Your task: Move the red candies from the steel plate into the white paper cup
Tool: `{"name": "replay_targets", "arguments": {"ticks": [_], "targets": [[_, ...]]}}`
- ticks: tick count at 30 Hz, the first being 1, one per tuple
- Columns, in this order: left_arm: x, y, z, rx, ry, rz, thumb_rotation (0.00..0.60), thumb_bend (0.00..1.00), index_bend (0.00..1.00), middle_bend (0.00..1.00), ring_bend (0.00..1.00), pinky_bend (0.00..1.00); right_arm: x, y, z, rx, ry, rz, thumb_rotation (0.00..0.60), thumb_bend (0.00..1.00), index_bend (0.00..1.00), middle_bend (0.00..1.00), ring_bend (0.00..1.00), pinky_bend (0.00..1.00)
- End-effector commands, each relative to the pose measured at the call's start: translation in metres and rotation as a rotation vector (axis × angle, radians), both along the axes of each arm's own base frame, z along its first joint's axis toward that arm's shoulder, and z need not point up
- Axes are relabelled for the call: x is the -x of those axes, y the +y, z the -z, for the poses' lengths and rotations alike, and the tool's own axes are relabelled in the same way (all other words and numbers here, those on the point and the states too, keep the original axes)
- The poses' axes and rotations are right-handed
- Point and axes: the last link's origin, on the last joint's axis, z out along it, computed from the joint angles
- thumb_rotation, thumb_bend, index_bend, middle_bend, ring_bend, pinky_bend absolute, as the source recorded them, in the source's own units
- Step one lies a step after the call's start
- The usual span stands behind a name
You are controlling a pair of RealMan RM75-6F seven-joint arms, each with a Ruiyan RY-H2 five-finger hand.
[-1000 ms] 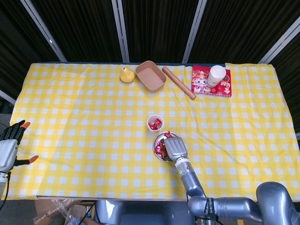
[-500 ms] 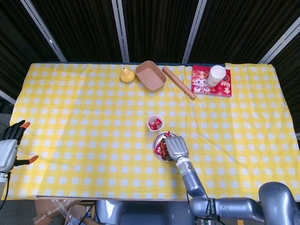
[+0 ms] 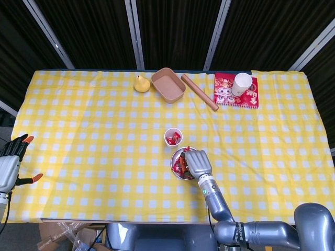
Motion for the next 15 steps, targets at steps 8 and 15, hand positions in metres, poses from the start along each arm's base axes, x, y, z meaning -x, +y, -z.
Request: {"name": "replay_targets", "arguments": {"ticks": [8, 15], "targets": [[0.000, 0.000, 0.000, 0.000, -0.001, 0.000, 0.600, 0.00, 0.05, 0.00, 0.00, 0.00, -0.017, -0.005, -0.026, 0.056, -0.049, -0.038, 0.600, 0.59, 0.55, 0.93, 0.94, 0.98], [0.000, 0.000, 0.000, 0.005, -0.002, -0.003, 0.600, 0.00, 0.05, 0.00, 0.00, 0.00, -0.041, -0.018, -0.042, 0.085, -0.088, -0.062, 0.600, 0.59, 0.55, 0.93, 0.94, 0.98]]}}
